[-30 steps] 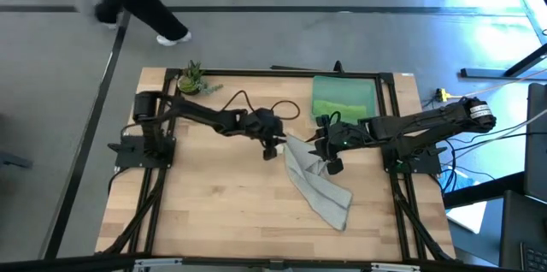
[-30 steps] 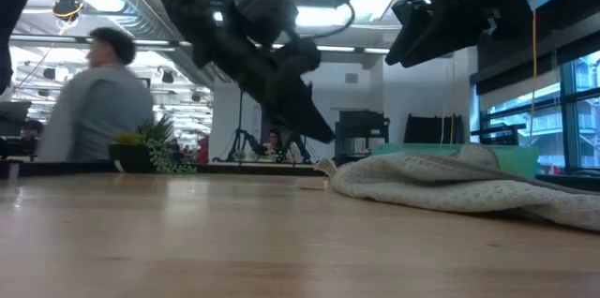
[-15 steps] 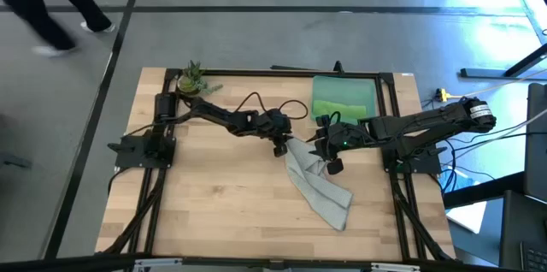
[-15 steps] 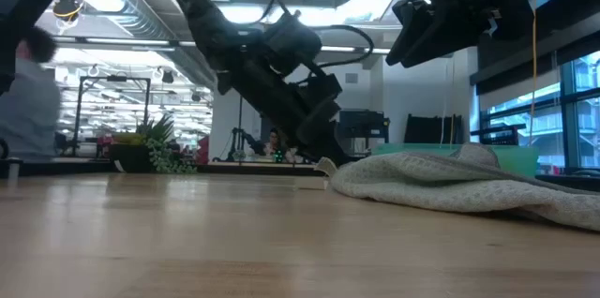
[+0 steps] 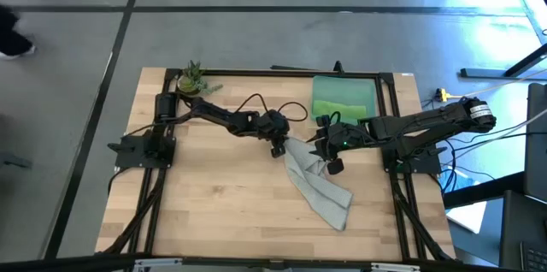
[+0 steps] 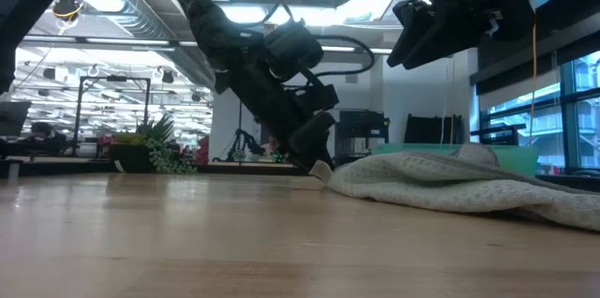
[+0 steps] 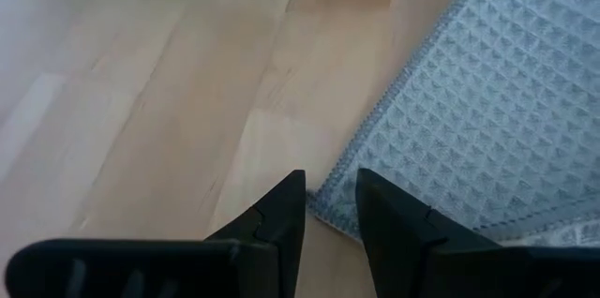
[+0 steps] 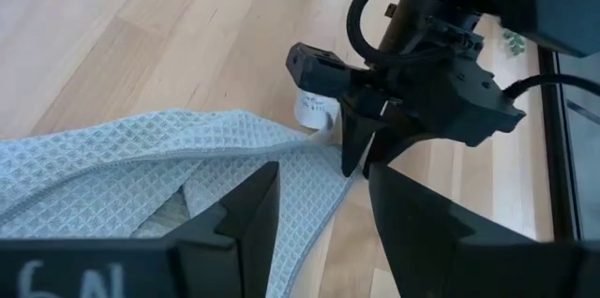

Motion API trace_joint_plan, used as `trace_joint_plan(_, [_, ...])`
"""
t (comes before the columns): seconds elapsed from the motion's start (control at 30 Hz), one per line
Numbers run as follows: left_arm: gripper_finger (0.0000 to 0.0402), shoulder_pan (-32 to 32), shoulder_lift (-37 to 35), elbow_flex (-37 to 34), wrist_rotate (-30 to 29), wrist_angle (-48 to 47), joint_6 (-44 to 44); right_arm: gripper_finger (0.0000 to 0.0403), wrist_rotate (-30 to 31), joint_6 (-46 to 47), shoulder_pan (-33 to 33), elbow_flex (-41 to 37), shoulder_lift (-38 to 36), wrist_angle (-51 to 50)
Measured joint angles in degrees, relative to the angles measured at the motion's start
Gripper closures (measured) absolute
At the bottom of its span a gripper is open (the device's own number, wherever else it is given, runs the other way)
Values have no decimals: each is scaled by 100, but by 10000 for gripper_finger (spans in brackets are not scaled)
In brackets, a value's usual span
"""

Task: Roll microfiber towels into tight, uniform cylinder then place into a basket
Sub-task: Fold the gray kitchen towel

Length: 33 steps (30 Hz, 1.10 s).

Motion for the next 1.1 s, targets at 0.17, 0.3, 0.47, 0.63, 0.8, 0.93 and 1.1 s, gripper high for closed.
trace_joint_plan(0.17, [308,-11,-12,3,3,-121,-81,234,0,-2,0,0,0,-2])
trace_joint_plan(0.3, [308,-9,-35,22,0,-393,114,234,2,0,0,2,0,-58])
trace_joint_plan(0.47, [336,-11,-47,31,-17,-661,129,234,2,0,-3,2,0,-151])
trace_joint_plan(0.63, [393,-11,-44,24,-19,-791,187,234,2,254,-4,2,0,-151])
trace_joint_plan(0.8, [398,-13,-75,17,-22,-790,194,234,-39,595,-4,2,0,-149])
trace_joint_plan(0.93, [399,-11,-267,-8,-13,-1004,237,234,-42,599,-4,2,0,-91])
trace_joint_plan(1.1, [400,-25,-650,-40,-95,-1459,388,234,-49,592,-4,7,0,-35])
